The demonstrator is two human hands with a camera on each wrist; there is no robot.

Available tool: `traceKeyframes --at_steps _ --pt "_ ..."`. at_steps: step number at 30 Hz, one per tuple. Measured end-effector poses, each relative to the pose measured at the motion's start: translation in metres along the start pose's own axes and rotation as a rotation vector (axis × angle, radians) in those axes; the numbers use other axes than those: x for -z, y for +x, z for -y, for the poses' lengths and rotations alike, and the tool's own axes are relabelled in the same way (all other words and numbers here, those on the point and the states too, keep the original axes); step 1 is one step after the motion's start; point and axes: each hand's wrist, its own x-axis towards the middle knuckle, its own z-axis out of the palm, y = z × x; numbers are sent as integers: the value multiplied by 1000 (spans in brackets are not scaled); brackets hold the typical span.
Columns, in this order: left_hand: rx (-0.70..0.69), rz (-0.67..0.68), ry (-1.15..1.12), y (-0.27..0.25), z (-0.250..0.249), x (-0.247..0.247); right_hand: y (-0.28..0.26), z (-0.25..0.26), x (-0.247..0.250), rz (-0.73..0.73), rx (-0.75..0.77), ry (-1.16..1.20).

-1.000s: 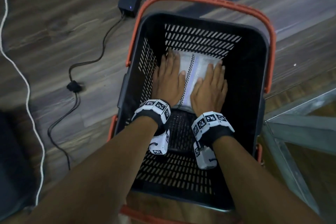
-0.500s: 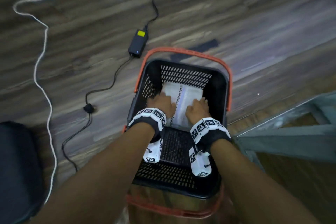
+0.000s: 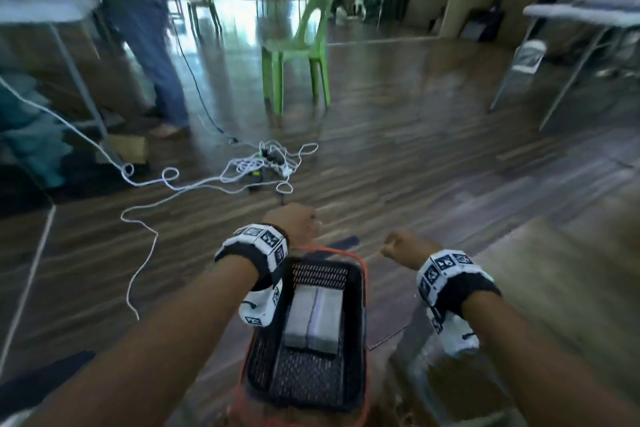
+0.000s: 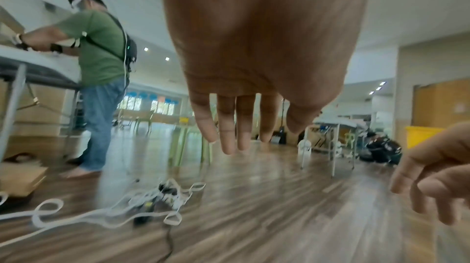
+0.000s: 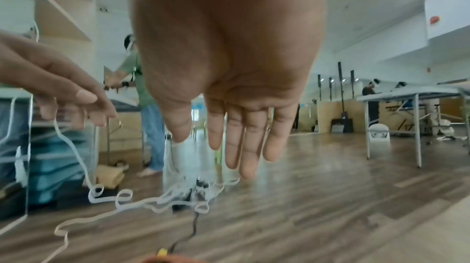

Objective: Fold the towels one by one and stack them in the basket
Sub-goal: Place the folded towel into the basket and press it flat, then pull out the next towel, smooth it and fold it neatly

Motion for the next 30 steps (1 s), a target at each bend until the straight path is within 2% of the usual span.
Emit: traceKeyframes --at_steps 5,10,15,22,30 --pt "-96 -198 12 -70 -65 78 -93 -17 74 -205 -1 -32" --pt "-215 -296 -5 -114 -130 101 -172 -38 106 -319 -40 -50" --pt "-402 -272 136 -128 -198 77 -241 -75 108 -378 -167 -60" --pt "-713 -200 39 -129 -293 38 -335 -139 92 -420 -415 -35" --pt "-1058 -104 33 -162 -425 -3 -455 -203 46 -474 -723 78"
